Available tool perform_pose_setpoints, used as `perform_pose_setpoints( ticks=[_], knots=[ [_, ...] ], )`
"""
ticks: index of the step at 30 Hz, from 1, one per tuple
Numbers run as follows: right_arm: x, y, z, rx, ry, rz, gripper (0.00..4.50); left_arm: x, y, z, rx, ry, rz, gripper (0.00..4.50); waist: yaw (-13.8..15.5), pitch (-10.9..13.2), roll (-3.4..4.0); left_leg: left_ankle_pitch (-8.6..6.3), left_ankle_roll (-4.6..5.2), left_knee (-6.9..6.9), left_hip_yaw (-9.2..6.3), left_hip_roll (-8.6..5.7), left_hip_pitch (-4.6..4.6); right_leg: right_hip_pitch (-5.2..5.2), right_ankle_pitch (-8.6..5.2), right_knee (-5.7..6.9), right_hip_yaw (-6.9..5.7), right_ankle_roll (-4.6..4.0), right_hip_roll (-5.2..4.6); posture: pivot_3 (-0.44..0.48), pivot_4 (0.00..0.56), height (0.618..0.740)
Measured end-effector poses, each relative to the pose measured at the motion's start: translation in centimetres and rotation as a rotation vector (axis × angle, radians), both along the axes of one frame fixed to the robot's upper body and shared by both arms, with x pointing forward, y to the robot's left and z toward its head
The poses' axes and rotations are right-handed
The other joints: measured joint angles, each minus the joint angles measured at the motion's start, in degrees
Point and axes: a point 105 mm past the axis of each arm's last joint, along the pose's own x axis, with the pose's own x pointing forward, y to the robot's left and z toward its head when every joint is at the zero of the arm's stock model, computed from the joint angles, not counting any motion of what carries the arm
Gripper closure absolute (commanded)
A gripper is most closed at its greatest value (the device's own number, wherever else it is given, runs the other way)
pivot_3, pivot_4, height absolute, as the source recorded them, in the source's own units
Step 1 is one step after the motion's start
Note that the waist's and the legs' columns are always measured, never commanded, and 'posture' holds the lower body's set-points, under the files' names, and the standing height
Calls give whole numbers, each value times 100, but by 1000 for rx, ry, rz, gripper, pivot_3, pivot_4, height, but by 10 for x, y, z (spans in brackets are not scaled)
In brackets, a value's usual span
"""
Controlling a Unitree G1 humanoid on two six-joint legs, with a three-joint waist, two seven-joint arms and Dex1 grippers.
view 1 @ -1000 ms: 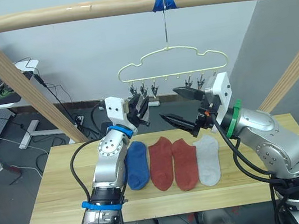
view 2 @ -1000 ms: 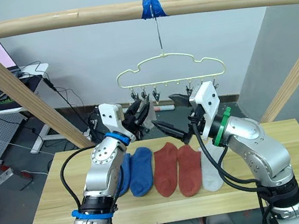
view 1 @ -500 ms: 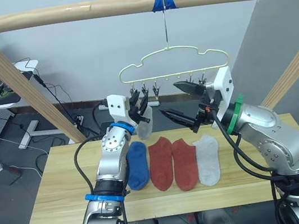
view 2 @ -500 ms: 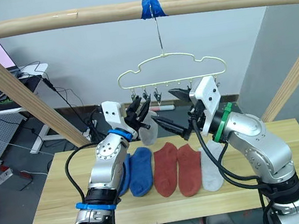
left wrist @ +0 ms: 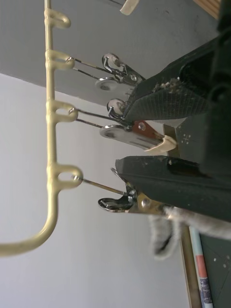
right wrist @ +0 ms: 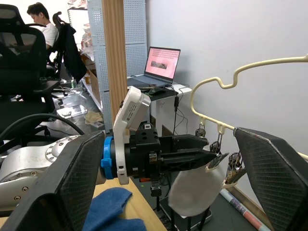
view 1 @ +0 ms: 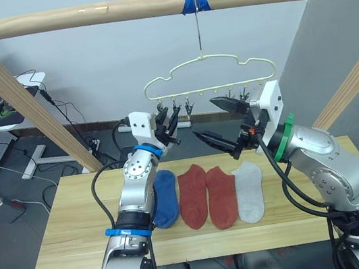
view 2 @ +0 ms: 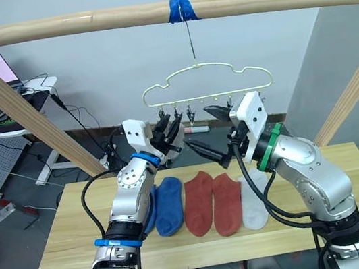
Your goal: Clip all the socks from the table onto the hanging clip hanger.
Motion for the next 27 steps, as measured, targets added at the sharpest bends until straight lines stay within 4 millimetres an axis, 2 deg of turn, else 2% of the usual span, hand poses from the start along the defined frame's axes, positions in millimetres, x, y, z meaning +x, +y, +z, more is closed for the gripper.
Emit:
perform_pose_setpoints(
  ticks=[20,27],
  knots=[
    [0,1,0,1,2,-6,0,0,-5,-3,-6,9,-21,3095,-76,0,0,0,0,1,0,0,0,0,0,3,0,0,0,-184,164,740],
    [2,0,0,4,0,-18,0,5,-8,4,-5,-12,-25,3095,-138,0,0,0,0,2,0,0,0,0,0,4,1,0,0,-187,162,740]
  ],
)
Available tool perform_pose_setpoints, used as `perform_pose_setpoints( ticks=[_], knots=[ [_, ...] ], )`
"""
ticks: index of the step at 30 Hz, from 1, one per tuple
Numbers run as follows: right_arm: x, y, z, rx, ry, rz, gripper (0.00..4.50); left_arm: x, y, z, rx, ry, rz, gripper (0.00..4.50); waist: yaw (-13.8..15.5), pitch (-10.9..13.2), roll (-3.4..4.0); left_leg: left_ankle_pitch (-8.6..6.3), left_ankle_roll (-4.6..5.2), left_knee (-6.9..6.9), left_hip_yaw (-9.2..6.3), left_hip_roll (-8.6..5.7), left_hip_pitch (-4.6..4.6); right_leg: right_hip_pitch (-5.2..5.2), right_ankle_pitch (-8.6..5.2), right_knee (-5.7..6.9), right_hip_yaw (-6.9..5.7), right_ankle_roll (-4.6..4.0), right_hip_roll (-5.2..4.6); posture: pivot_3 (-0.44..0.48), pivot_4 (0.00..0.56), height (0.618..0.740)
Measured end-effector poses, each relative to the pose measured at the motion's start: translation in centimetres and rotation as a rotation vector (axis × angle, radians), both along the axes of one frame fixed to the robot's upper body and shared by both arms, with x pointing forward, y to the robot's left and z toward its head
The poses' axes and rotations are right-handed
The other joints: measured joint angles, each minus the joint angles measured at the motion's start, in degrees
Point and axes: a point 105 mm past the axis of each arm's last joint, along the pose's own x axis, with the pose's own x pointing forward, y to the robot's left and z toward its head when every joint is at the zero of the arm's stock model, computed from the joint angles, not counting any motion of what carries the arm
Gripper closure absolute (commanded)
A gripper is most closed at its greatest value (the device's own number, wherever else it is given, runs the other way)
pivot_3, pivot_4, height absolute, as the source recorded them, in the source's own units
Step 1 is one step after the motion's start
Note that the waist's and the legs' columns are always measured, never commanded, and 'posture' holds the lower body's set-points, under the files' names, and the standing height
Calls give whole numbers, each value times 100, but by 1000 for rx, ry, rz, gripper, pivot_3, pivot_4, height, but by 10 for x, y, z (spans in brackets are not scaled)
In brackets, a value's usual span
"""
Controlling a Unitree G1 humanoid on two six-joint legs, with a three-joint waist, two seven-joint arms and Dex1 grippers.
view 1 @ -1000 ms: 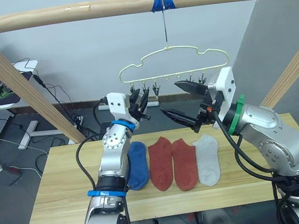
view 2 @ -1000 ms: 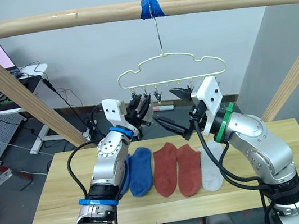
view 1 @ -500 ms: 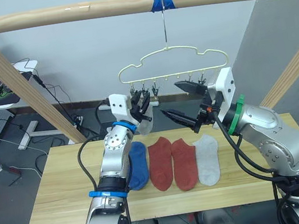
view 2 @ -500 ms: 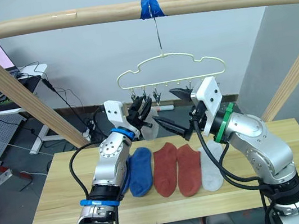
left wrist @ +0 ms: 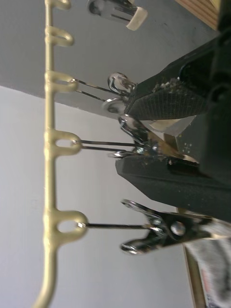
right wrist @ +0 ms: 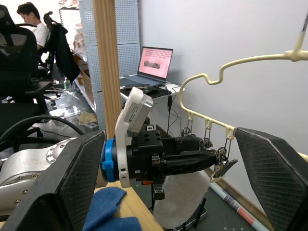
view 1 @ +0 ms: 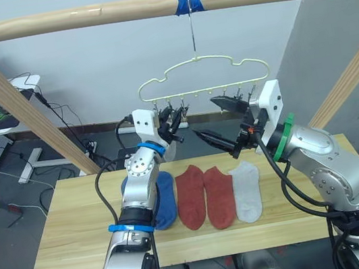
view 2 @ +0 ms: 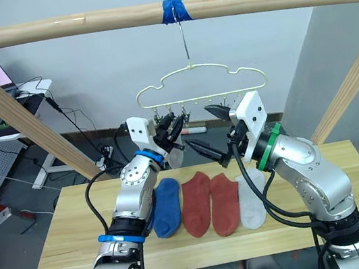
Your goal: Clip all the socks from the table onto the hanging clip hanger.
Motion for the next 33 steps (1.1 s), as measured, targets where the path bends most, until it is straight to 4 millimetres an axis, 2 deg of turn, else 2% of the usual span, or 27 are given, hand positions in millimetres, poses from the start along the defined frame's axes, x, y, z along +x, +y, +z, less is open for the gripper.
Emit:
perform_pose_setpoints(
  ticks=[10,15,21,23,26,28,33],
  knots=[
    [0,0,0,-1,-1,-1,0,1,1,-6,6,13,9,3095,-43,0,0,0,0,2,-1,0,0,0,0,5,0,0,0,-189,164,740],
    [0,0,0,-2,-1,-2,0,2,1,-3,7,1,9,4163,-50,0,0,0,0,2,-1,0,0,0,0,5,0,0,0,-189,164,740],
    [0,-2,-5,-6,16,-11,0,2,5,-1,0,-9,17,4193,-60,0,0,0,0,2,-2,0,0,0,0,5,0,0,0,-169,170,740],
    [2,-11,-30,-77,77,-56,0,1,6,2,12,-8,7,4193,-44,0,0,0,0,2,-3,-1,-2,1,0,4,-1,0,0,-160,171,740],
    [12,-34,-89,-226,243,-164,0,-4,13,8,44,6,-22,4193,-39,0,0,0,0,2,2,-2,1,0,0,6,3,0,-1,-147,173,740],
    [16,-49,-118,-312,316,-223,0,-9,17,5,55,47,-46,4193,-41,0,0,0,0,2,3,-1,5,0,0,12,4,0,-1,-142,174,740],
    [27,-68,-159,-450,364,-250,0,-23,24,-1,25,198,-104,4193,-65,0,0,4,5,3,0,3,16,4,0,22,3,0,6,-122,173,740]
  ],
)
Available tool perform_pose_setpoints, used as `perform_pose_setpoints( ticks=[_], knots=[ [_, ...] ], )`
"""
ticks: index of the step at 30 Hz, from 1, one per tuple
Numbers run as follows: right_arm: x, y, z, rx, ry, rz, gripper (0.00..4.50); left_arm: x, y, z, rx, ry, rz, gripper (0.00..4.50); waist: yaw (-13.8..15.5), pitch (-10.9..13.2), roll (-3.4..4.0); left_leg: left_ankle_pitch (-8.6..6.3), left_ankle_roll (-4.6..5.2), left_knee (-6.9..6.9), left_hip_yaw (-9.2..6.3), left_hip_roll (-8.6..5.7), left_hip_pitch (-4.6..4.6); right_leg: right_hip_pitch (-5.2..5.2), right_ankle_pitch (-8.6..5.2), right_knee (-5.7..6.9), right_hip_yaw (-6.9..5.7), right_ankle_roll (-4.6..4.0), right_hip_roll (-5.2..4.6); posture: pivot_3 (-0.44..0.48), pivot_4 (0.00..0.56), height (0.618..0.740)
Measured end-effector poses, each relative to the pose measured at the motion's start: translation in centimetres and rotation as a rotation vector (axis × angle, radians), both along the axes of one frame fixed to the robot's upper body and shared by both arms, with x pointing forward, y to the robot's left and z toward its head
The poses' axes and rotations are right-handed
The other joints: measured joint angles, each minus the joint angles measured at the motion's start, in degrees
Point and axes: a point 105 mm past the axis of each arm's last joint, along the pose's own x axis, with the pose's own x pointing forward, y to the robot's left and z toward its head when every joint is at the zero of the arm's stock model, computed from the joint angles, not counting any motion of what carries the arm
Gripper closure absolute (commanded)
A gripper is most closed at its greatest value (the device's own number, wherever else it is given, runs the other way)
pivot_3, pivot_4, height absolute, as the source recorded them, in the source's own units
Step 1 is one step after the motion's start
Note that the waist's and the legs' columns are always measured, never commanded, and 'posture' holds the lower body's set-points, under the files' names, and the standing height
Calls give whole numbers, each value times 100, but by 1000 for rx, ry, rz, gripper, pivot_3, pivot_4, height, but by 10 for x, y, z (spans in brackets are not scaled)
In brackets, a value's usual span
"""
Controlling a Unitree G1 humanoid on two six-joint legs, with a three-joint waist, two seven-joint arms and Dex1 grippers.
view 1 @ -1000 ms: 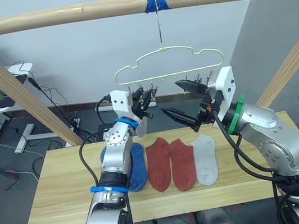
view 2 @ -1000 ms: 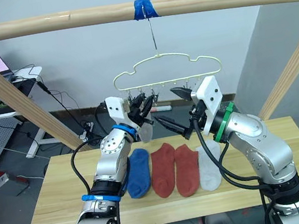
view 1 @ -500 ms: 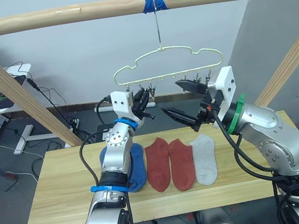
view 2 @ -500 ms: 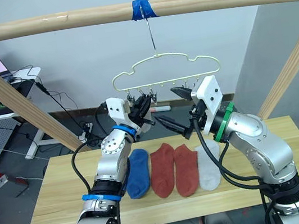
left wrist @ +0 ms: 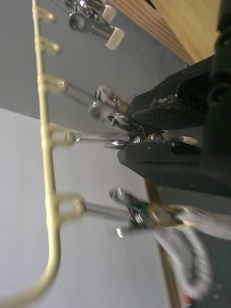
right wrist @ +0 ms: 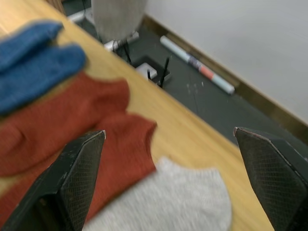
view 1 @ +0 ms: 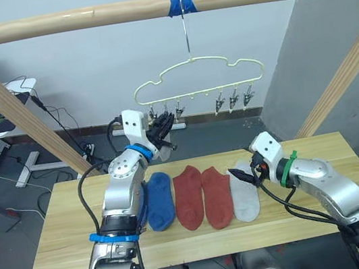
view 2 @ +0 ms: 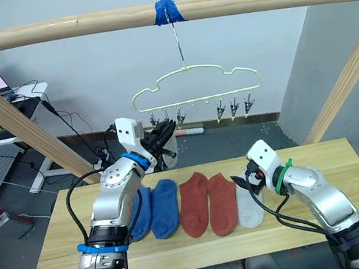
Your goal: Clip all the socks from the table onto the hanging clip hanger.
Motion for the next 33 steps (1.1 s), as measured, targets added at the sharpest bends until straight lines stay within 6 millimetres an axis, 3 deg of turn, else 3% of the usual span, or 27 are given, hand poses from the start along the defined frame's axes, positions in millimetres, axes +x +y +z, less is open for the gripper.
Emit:
perform_pose_setpoints(
  ticks=[4,11,18,27,30,33],
  knots=[
    [13,-15,-35,-125,68,3,0,-19,3,4,-145,224,-92,4193,-47,1,1,0,0,4,1,-1,2,4,0,2,0,0,-2,-106,167,740],
    [31,-22,-62,-227,111,38,0,-44,14,18,-445,587,-271,4193,-61,2,1,0,1,4,-6,0,1,4,0,2,-4,0,0,-88,172,740],
    [31,-21,-71,-230,144,60,0,-48,20,22,-588,686,-286,4193,-30,2,2,2,-3,5,-4,-4,-1,5,1,1,-2,-1,-6,-96,179,740],
    [38,-20,-79,-219,196,41,0,-50,15,21,-584,704,-282,4193,-42,2,1,16,-27,5,-3,-3,12,14,9,5,0,6,-5,-89,180,740],
    [37,-21,-81,-216,205,43,547,-50,17,22,-578,703,-270,4193,-36,2,1,16,-28,6,-3,-4,23,27,10,2,0,7,-5,-86,181,740],
    [34,-21,-82,-218,199,62,1607,-50,17,22,-581,702,-271,4193,-30,2,1,16,-28,6,-3,-4,36,46,9,-4,0,8,-5,-83,183,740]
  ],
)
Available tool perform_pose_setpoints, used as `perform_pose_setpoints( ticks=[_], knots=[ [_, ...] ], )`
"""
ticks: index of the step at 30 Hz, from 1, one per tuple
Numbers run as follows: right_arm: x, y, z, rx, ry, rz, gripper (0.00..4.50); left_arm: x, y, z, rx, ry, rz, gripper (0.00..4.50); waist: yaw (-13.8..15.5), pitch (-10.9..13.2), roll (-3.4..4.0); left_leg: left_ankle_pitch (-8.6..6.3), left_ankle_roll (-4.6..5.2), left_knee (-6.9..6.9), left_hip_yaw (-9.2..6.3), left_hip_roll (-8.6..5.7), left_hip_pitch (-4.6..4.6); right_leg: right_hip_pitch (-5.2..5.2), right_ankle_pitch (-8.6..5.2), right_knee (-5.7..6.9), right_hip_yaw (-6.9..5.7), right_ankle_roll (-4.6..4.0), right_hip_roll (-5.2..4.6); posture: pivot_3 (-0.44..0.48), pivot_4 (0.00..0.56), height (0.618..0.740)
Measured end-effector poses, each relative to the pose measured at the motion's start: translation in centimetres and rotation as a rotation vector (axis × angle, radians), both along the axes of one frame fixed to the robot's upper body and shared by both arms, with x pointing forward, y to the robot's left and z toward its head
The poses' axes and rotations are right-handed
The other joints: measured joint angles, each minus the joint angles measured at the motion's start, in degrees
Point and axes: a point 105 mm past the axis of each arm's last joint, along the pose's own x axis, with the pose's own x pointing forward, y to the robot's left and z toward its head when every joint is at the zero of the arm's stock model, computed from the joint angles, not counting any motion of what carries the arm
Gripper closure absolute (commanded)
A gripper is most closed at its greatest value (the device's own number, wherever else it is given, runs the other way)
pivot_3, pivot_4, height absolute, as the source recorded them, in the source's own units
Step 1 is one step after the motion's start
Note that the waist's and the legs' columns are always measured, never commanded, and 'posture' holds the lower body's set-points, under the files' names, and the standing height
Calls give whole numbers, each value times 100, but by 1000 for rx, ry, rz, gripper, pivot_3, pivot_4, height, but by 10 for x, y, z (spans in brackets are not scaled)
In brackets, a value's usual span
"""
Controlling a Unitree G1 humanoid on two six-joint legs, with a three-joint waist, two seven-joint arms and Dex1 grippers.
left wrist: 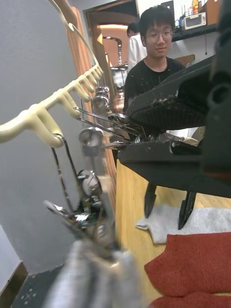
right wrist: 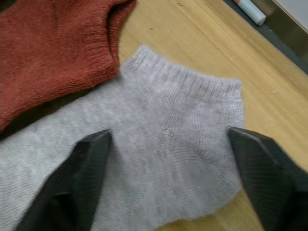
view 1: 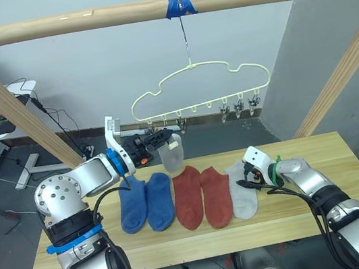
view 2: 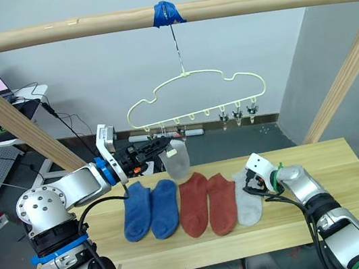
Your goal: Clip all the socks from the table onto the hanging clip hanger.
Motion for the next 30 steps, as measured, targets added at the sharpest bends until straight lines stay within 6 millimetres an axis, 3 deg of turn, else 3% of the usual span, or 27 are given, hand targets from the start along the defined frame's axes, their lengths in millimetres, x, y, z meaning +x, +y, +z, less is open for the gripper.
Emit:
perform_pose_setpoints(
  ticks=[8,12,14,18,21,24,30],
  knots=[
    [-21,-9,-5,-8,-15,28,4453,-1,0,1,-16,5,1,4193,56,4,-6,-2,-2,-2,0,0,45,46,-1,-14,0,2,-1,-90,192,740],
    [-35,-15,8,74,28,-14,4486,-1,-1,2,-58,23,-7,4193,100,37,-7,-2,-2,-3,0,0,44,43,-2,-13,1,2,0,-102,198,740],
    [-43,-8,38,197,64,-20,4486,1,-3,2,-116,58,-20,4193,100,76,-9,-2,-2,-3,-2,0,42,41,-2,-12,1,2,0,-116,200,740],
    [-68,30,101,432,147,116,4486,3,-9,4,-191,105,-56,4193,96,108,-38,-4,-3,-7,-8,4,42,41,-3,-17,-5,1,3,-131,201,740],
    [-89,61,121,597,278,195,4486,4,-9,6,-233,123,-66,4193,100,114,-43,-6,-6,-8,-7,3,33,38,-3,-27,-5,0,1,-134,200,740],
    [-97,89,139,730,361,260,4486,2,-12,11,-271,127,-96,4193,106,121,-47,-7,-8,-8,-5,1,27,33,-3,-28,-4,0,-2,-134,200,740],
    [-84,118,166,891,404,253,4486,-4,-19,22,-299,114,-155,4193,116,122,-47,-7,-8,-9,-6,1,-6,0,-3,-26,-4,0,-3,-131,191,740]
  ],
)
